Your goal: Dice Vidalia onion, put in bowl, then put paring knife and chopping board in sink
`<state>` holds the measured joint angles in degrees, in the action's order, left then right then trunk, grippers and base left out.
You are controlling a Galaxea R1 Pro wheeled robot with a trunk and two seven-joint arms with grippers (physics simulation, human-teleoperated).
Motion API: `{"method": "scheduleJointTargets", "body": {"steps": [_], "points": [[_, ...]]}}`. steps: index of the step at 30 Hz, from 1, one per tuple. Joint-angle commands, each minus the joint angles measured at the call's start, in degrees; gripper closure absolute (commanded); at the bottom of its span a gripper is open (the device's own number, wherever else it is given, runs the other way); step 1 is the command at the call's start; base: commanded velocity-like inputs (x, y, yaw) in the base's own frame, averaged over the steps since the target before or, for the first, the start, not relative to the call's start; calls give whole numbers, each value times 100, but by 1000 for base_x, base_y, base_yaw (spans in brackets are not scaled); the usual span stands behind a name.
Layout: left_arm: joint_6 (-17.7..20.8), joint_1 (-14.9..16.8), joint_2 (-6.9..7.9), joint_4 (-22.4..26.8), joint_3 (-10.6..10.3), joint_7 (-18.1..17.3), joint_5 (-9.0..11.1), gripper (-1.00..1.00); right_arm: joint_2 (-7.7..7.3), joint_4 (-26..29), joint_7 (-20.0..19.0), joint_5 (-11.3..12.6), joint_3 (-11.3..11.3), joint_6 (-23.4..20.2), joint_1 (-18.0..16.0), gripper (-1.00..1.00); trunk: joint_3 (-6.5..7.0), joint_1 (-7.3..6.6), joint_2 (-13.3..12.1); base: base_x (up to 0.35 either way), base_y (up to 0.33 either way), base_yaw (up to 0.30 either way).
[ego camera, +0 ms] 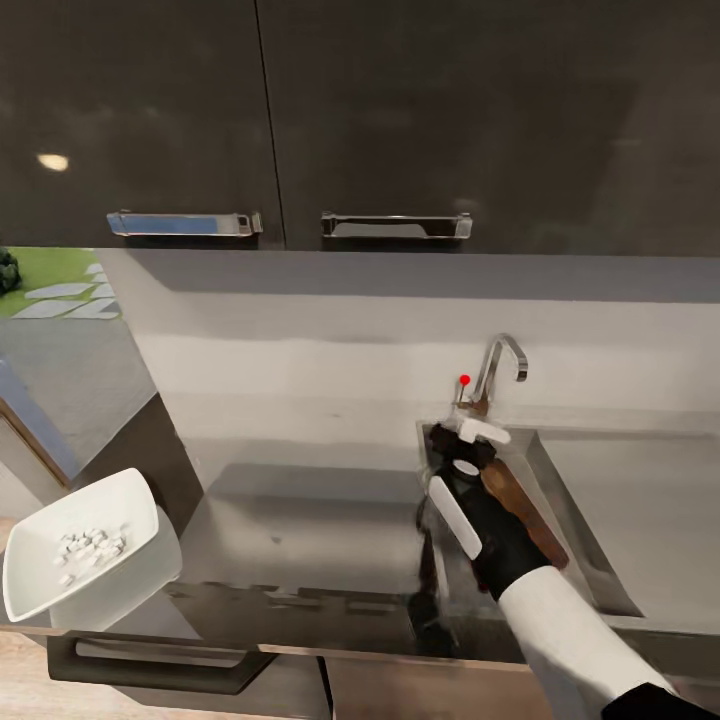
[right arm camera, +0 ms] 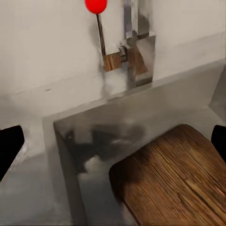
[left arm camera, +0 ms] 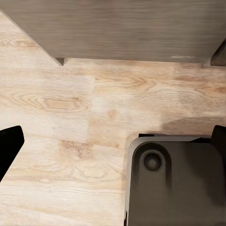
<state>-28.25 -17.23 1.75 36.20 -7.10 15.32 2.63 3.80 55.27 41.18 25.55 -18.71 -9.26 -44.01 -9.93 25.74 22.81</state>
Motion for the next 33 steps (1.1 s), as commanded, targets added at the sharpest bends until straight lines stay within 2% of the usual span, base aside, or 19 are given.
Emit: {"method": "scheduleJointTargets", "body": {"steps": [1, 4, 9, 33], "points": [[-5, 1, 9, 5, -46, 50, 27, -100, -113, 311, -118, 20, -16, -98, 155, -100, -10, 4, 11, 0, 0, 0], [-5, 1, 9, 2, -46, 50, 34, -100, -361, 849, -341, 20, -18, -291, 461, -100, -10, 4, 11, -3, 2, 0], [-5, 1, 9, 1, -46, 50, 36, -100, -455, 989, -395, 16, -18, -323, 559, -100, -10, 4, 11, -148, 107, 0], [-5, 1, 9, 4, -46, 50, 34, -100, -477, 1140, -401, 12, -18, -288, 841, -100, -10, 4, 11, -268, 190, 0]]}}
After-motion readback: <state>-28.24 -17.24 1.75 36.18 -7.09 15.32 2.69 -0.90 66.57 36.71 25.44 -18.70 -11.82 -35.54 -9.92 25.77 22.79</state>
